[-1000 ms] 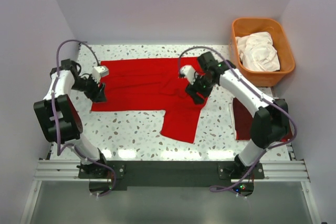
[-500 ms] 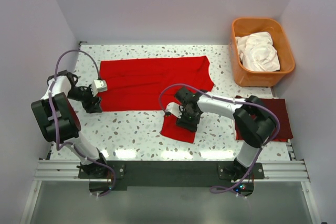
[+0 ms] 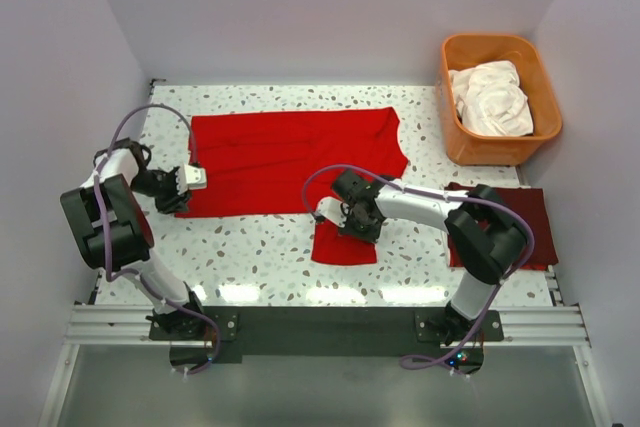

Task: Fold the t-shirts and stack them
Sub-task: Fold the tshirt

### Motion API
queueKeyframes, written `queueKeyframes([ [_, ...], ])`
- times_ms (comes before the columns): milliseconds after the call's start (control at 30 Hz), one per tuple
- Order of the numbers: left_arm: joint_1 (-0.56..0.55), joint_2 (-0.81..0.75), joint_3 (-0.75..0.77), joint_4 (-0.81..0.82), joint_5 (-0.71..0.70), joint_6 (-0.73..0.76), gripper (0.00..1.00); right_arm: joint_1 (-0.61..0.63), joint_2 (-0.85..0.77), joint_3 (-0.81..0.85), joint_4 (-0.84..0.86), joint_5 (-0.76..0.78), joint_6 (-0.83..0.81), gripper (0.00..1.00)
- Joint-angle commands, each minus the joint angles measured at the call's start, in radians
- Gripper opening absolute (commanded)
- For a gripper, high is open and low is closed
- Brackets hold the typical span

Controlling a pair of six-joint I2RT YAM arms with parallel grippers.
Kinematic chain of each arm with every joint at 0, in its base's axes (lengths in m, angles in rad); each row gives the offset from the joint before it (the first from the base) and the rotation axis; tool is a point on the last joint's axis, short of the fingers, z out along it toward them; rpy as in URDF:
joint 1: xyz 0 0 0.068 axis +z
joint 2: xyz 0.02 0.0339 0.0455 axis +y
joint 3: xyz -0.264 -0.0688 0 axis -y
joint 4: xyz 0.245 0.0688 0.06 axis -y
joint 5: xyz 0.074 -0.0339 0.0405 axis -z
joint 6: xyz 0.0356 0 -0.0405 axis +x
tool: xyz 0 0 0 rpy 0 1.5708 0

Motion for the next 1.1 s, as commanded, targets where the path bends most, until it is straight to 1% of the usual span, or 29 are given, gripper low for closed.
queueKeyframes([
  [0, 0.009, 0.014, 0.007, 0.051, -0.024, 0.132, 0.41, -0.003, 0.008, -0.005, 0.018, 0.018, 0.002, 0.00],
  [33, 0.007, 0.018, 0.018, 0.053, -0.022, 0.139, 0.41, -0.004, 0.003, 0.004, 0.004, 0.019, 0.004, 0.00],
  [167, 0.007, 0.038, 0.053, -0.065, -0.039, 0.260, 0.41, -0.024, 0.000, 0.061, -0.028, -0.011, 0.017, 0.00],
  [300, 0.010, 0.018, 0.013, -0.098, -0.085, 0.342, 0.41, -0.041, -0.008, 0.089, -0.051, -0.028, 0.028, 0.00],
  [400, 0.010, 0.030, -0.016, -0.070, -0.111, 0.342, 0.41, -0.049, -0.016, 0.099, -0.062, -0.034, 0.027, 0.00],
  [567, 0.009, 0.072, -0.025, -0.001, -0.145, 0.296, 0.41, -0.058, -0.017, 0.105, -0.077, -0.045, 0.019, 0.00],
  [667, 0.003, 0.075, -0.056, 0.049, -0.169, 0.279, 0.39, -0.059, -0.017, 0.112, -0.088, -0.048, 0.013, 0.00],
  [767, -0.002, 0.063, -0.094, 0.094, -0.189, 0.276, 0.32, -0.059, -0.032, 0.113, -0.096, -0.056, 0.007, 0.00],
  [800, -0.003, 0.058, -0.111, 0.099, -0.196, 0.279, 0.26, -0.058, -0.034, 0.113, -0.102, -0.056, 0.007, 0.00],
  [867, -0.003, 0.034, -0.128, 0.100, -0.200, 0.294, 0.20, -0.059, -0.045, 0.118, -0.122, -0.064, 0.005, 0.00],
  [900, -0.005, 0.021, -0.143, 0.099, -0.200, 0.300, 0.12, -0.061, -0.052, 0.118, -0.128, -0.065, 0.007, 0.00],
  [967, -0.005, -0.012, -0.154, 0.067, -0.196, 0.331, 0.06, -0.058, -0.080, 0.116, -0.149, -0.077, 0.011, 0.00],
  [1000, -0.005, -0.025, -0.162, 0.051, -0.193, 0.339, 0.01, -0.056, -0.089, 0.115, -0.158, -0.083, 0.016, 0.00],
  [1067, -0.003, -0.060, -0.171, 0.005, -0.179, 0.360, 0.00, -0.058, -0.127, 0.096, -0.189, -0.094, 0.008, 0.00],
])
